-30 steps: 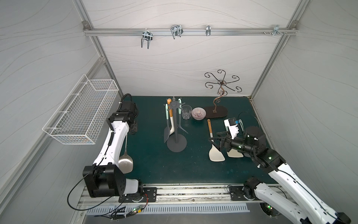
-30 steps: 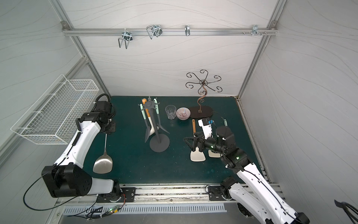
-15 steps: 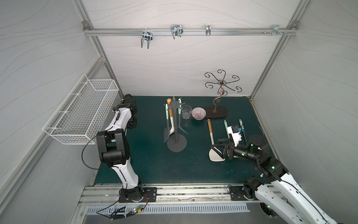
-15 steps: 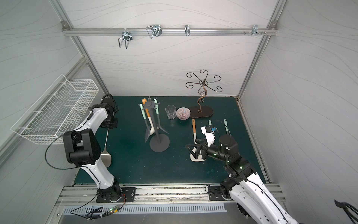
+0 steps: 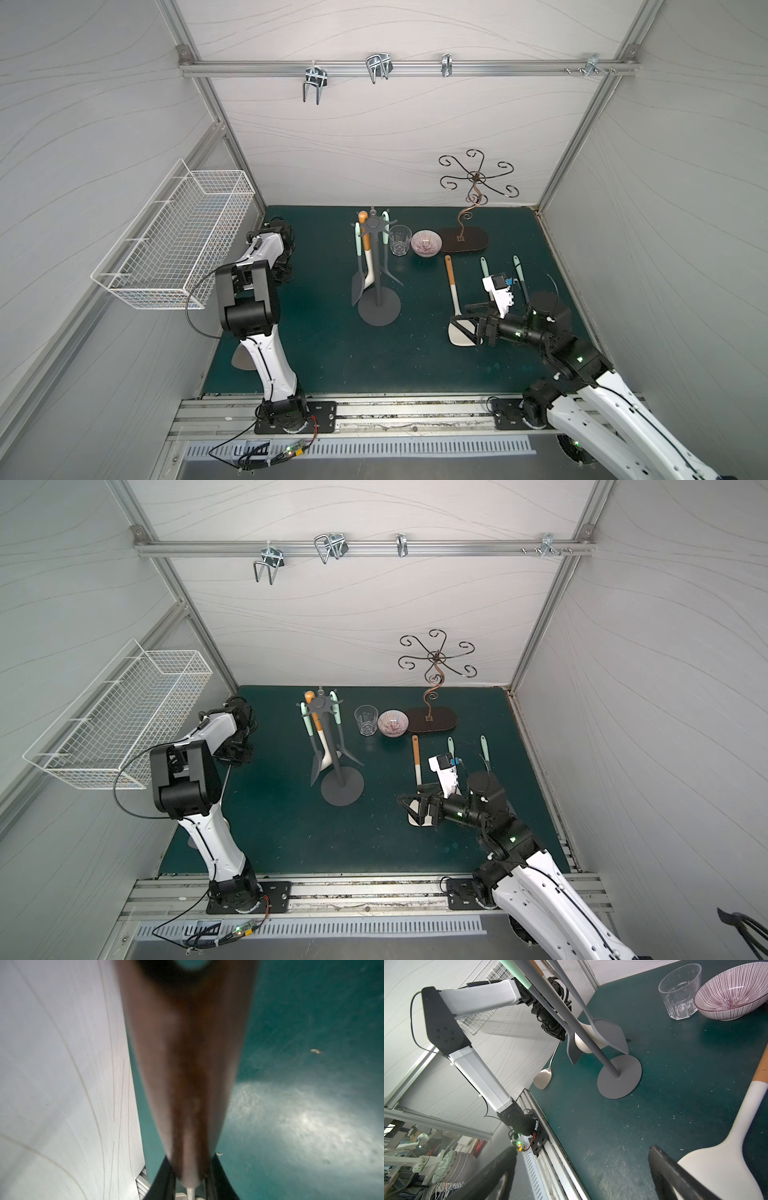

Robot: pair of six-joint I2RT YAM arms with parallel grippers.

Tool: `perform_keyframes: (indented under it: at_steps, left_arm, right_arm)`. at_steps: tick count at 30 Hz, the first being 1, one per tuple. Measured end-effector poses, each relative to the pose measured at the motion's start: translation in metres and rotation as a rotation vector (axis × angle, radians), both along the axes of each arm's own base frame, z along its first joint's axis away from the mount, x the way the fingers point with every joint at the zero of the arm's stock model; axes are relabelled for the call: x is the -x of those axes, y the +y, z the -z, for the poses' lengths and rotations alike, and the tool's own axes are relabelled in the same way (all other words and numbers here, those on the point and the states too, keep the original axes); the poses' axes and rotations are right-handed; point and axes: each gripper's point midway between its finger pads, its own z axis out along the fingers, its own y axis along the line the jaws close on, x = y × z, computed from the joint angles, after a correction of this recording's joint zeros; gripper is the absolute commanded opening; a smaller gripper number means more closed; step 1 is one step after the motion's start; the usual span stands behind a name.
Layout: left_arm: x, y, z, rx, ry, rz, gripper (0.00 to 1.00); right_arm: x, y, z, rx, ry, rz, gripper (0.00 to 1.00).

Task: Take the spatula off the kitchen utensil rack
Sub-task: Place the spatula at the center of the board.

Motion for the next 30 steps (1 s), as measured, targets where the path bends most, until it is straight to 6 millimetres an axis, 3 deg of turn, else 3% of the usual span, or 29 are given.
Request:
perform_keyframes:
  at_steps: [10,15,19,25,27,30]
  left_arm:
    - [-0.001,0.007,0.026,-0.021,0.073,-0.022,0.0]
    - [0.001,0.008,0.027,-0.024,0.084,-0.039,0.28]
    - [0.002,0.01,0.026,-0.028,0.078,-0.063,0.44]
    - [0.0,0.01,0.018,-0.021,0.066,-0.089,0.58]
    - [-0.006,0.009,0.011,-0.011,0.036,-0.105,0.69]
    - [-0.011,0.004,-0.004,0.018,-0.023,-0.123,0.77]
  right_arm:
    - [-0.007,0.004,0.01,0.024,0.017,-0.004,0.99]
    - [-0.008,0.005,0.013,0.037,0.021,-0.008,0.99]
    - [-0.009,0.005,0.011,0.036,0.011,-0.009,0.99]
    - [-0.008,0.005,0.007,0.034,0.0,-0.008,0.99]
    - [-0.008,0.005,0.006,0.034,0.0,-0.007,0.99]
    - [-0.008,0.005,0.006,0.036,-0.002,-0.008,0.99]
